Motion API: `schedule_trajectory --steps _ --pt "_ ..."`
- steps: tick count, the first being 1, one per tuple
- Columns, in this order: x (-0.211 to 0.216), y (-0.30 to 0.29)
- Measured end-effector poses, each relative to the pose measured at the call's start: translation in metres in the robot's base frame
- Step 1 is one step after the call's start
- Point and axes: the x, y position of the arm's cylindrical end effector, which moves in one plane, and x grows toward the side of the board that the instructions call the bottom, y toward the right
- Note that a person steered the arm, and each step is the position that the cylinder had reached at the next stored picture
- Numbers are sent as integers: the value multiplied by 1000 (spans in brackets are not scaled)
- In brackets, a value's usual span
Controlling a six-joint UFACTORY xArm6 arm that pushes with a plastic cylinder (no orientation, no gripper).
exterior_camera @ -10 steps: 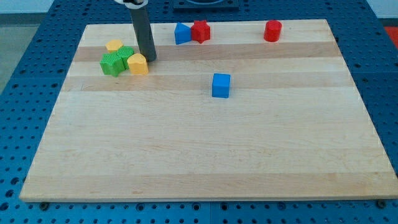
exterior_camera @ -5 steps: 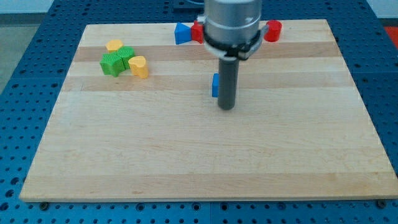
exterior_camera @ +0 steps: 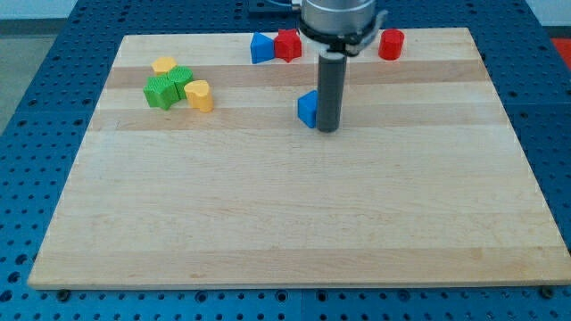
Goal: Push the blue cube into the red star
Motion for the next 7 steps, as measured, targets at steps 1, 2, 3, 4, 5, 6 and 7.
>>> schedule_trajectory --steps 1,2,3,4,5,6,7 --pt "-29 -22" --pt "-29 -49" --pt "-11 -65" --pt "-30 -67" --pt "-60 -67" --pt "-83 -67" --pt "-95 -67"
